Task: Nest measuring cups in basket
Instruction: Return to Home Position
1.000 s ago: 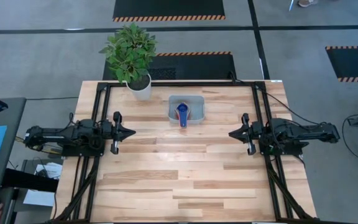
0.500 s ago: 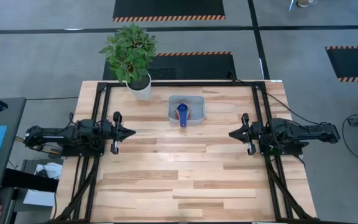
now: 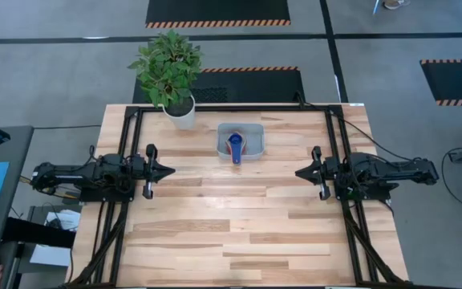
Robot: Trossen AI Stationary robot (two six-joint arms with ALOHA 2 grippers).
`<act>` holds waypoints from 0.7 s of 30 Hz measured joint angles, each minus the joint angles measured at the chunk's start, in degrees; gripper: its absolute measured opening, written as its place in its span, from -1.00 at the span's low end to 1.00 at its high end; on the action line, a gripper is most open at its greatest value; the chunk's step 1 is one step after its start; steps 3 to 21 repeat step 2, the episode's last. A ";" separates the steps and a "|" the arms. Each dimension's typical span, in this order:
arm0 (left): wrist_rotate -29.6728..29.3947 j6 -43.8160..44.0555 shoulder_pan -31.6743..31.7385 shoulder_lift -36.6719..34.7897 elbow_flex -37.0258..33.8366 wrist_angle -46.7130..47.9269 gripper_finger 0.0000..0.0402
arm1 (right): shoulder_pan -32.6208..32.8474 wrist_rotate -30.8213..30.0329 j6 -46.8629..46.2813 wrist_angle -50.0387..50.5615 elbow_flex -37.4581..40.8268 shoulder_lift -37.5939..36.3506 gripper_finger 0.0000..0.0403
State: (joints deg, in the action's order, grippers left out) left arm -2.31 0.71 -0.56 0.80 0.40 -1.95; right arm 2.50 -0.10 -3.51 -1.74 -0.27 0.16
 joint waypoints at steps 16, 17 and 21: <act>0.00 -0.29 0.00 0.00 0.00 0.02 -1.00 | -0.01 0.01 0.00 0.00 0.00 0.00 -0.72; 0.00 -0.29 0.00 0.00 0.00 0.02 -1.00 | -0.01 0.01 0.00 0.00 0.00 0.00 -0.72; 0.00 -0.29 0.00 0.00 0.00 0.02 -1.00 | -0.01 0.01 0.00 0.00 0.00 0.00 -0.72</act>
